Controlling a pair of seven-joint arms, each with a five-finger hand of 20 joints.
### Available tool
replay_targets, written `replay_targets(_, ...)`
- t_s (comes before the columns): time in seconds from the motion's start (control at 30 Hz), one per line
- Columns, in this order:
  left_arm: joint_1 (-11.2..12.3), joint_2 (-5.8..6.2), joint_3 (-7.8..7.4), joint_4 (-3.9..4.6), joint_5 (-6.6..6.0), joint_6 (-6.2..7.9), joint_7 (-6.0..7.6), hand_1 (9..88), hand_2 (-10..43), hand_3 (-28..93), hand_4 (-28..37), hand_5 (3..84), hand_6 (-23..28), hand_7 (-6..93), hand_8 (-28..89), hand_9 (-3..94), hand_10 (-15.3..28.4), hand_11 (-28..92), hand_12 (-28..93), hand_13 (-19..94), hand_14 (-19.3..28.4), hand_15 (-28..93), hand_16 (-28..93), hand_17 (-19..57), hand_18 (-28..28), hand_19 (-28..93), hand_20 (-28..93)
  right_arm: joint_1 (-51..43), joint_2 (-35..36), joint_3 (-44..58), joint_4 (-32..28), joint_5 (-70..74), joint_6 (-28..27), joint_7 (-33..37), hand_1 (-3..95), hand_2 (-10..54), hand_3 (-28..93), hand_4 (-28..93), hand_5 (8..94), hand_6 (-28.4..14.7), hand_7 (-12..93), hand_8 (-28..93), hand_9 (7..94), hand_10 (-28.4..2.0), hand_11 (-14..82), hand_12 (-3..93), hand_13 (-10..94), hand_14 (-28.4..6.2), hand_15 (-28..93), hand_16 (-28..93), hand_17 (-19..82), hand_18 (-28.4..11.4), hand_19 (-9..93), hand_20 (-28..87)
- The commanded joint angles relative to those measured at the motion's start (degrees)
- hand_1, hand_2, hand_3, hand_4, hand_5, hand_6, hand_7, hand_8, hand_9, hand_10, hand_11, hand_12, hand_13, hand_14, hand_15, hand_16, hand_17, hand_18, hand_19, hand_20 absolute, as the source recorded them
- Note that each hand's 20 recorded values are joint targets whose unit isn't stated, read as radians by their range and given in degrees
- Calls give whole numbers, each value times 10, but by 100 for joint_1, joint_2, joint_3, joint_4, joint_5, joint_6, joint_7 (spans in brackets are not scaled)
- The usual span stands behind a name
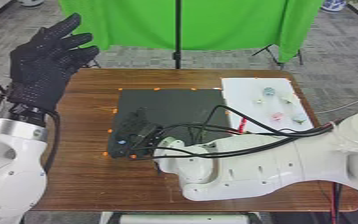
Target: Arrange flowers
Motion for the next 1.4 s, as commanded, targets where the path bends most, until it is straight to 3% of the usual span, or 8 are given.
replay_targets(0.03, 447, -144, -259, -121, 50, 130, -119, 213, 92, 766, -283, 363, 98, 125, -84, 304, 197, 276, 113, 238, 277, 563, -107, -87, 251, 596, 90, -93, 391, 313, -303, -47, 13, -30, 4, 181, 795, -282, 525, 25, 177, -158, 328, -199, 127, 141, 147, -199, 478, 121, -48, -190, 571, 241)
replay_targets(0.2, 1130, -187, -761, -306, 14, 227, 5, 214, 91, 766, -282, 363, 99, 125, -83, 304, 198, 277, 113, 238, 277, 564, -107, -87, 251, 596, 90, -297, 1038, 751, -605, 63, -69, 5, 45, 139, 825, -278, 476, 10, 176, -155, 419, -197, 140, 136, 327, -193, 480, 112, 27, -220, 588, 242)
replay_targets(0.37, 1918, -155, -1310, -480, -43, 329, 180, 213, 91, 765, -283, 363, 98, 125, -83, 304, 198, 278, 113, 239, 278, 566, -107, -83, 253, 606, 96, -880, 1735, 1676, -780, 63, -362, 99, 77, 108, 847, -272, 426, -2, 178, -151, 441, -197, 150, 138, 347, -194, 482, 113, 53, -226, 605, 246)
replay_targets(0.43, 2211, -168, -1396, -529, -150, 450, 356, 212, 91, 763, -283, 362, 98, 124, -83, 305, 198, 279, 114, 240, 279, 568, -106, -82, 253, 611, 99, -929, 1959, 1817, -860, 132, -242, 225, 82, 103, 848, -272, 425, -3, 177, -150, 442, -197, 150, 137, 347, -195, 482, 112, 54, -227, 608, 246)
replay_targets(0.53, 2602, -326, -1506, -629, -171, 552, 525, 206, 92, 761, -283, 362, 97, 124, -83, 305, 198, 279, 113, 241, 281, 574, -106, -80, 253, 618, 104, -1298, 2306, 2353, -981, 52, -257, 298, 87, 99, 847, -273, 424, -3, 175, -148, 444, -200, 151, 137, 348, -196, 481, 112, 55, -228, 610, 246)
replay_targets(0.73, 2784, -342, -1406, -639, -245, 669, 879, 198, 92, 761, -283, 361, 95, 124, -83, 308, 199, 279, 113, 242, 282, 579, -109, -79, 251, 620, 111, -1619, 2823, 2913, -999, 137, -25, 577, 93, 97, 842, -272, 437, -6, 172, -145, 450, -201, 150, 137, 350, -198, 483, 112, 60, -228, 618, 245)
replay_targets(1.13, 2545, -327, -1111, -553, -252, 719, 954, 196, 94, 761, -283, 357, 93, 124, -84, 308, 200, 279, 114, 241, 282, 581, -112, -79, 247, 616, 123, -1885, 3408, 3287, -642, 74, -118, 1098, 127, 73, 841, -265, 451, -14, 171, -142, 458, -201, 155, 137, 363, -200, 499, 110, 75, -226, 643, 248)
replay_targets(1.4, 2536, -372, -1075, -575, -201, 771, 886, 195, 94, 759, -283, 353, 91, 125, -84, 307, 200, 282, 114, 261, 284, 629, -116, -52, 246, 688, 182, -2596, 3795, 4088, -745, -89, -611, 1576, 172, 45, 836, -258, 463, -24, 174, -140, 466, -202, 166, 139, 382, -197, 537, 106, 98, -227, 676, 253)
